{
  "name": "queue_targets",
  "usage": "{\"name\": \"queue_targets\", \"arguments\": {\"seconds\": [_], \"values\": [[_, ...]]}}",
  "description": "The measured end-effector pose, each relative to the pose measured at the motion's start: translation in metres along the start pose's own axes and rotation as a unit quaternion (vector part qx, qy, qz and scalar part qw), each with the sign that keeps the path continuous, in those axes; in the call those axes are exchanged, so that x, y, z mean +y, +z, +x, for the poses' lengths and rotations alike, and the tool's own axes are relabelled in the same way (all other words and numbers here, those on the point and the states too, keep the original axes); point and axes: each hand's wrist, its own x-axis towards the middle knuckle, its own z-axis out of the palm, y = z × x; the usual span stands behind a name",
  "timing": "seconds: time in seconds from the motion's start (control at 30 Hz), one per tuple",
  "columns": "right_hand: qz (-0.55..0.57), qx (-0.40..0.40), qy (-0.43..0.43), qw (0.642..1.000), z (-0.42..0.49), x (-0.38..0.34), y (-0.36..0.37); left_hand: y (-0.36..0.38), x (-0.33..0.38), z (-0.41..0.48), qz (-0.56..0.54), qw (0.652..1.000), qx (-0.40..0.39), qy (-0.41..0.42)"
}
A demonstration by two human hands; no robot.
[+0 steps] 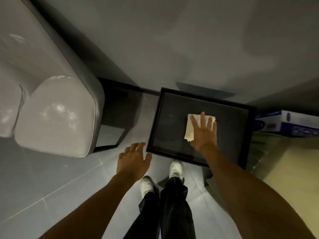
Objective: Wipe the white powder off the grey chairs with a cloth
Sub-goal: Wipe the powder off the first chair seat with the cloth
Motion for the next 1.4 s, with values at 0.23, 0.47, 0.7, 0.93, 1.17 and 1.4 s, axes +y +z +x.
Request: {"name": "queue_targets", "arguments": {"seconds": [0.23, 0.47, 0.7, 0.93, 1.17, 1.4], "values": [[-0.067, 0.074, 0.001, 0.995, 0.024, 0.015, 0.021, 0.017, -0.014, 0.015, -0.038, 0.998, -0.008, -0.048], [-0.082, 0.111, -0.04, 0.99, 0.021, -0.006, 0.015, 0.015, -0.015, 0.012, -0.084, 0.995, 0.015, -0.054], [0.212, 0.092, -0.071, 0.97, -0.049, -0.094, -0.034, -0.021, -0.046, -0.026, -0.143, 0.987, 0.051, -0.057], [0.188, 0.089, -0.241, 0.948, -0.14, -0.244, -0.115, -0.082, -0.142, -0.099, -0.221, 0.962, 0.133, -0.091], [0.061, 0.17, -0.323, 0.929, -0.239, -0.391, -0.166, -0.121, -0.283, -0.19, -0.309, 0.925, 0.2, -0.101], [0.053, 0.202, -0.333, 0.919, -0.316, -0.505, -0.161, -0.134, -0.416, -0.249, -0.309, 0.927, 0.204, -0.064]]}}
